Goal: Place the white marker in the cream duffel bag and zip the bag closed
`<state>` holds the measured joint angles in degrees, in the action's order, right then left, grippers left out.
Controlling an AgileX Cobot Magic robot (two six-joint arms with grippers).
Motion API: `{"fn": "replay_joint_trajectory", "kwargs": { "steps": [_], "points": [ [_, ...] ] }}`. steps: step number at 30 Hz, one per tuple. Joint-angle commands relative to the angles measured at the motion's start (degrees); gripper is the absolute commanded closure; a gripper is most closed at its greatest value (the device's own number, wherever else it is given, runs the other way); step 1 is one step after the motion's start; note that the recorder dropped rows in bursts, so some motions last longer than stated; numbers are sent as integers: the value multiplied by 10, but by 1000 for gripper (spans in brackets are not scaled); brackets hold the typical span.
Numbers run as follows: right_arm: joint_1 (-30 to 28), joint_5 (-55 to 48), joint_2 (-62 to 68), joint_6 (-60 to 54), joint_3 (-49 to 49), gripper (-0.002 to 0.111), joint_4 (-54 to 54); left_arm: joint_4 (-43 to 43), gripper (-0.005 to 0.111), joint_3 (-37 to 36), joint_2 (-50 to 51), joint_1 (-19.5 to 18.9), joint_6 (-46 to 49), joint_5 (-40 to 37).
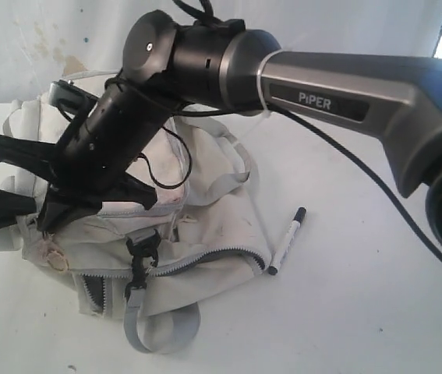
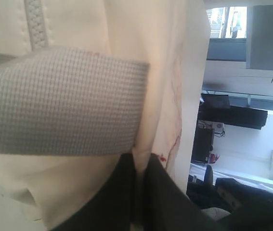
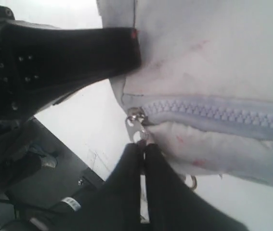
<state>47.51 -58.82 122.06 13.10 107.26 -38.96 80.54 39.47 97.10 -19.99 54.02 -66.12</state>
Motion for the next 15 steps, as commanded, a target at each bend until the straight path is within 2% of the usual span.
{"fn": "replay_joint_trajectory", "kwargs": {
  "steps": [1, 6, 9, 11, 14, 15],
  "points": [
    [-31, -91, -13, -20, 1, 108, -3, -2, 107, -1, 2, -6, 3, 40],
    [-59, -111, -13, -43, 1, 108, -52, 0, 107, -1, 2, -6, 4, 33],
    [-39, -93, -13, -156, 1, 108, -120, 10, 107, -1, 2, -6, 7, 27],
    [-16, -79, -13, -218, 1, 97, -117, 17, 107, -1, 2, -6, 15, 21],
    [8, -45, -8, -248, 1, 68, -109, 49, 107, -1, 2, -6, 15, -15],
    [10, -27, -8, -248, 1, 62, -109, 60, 107, -1, 2, -6, 15, -28]
  ]
}}
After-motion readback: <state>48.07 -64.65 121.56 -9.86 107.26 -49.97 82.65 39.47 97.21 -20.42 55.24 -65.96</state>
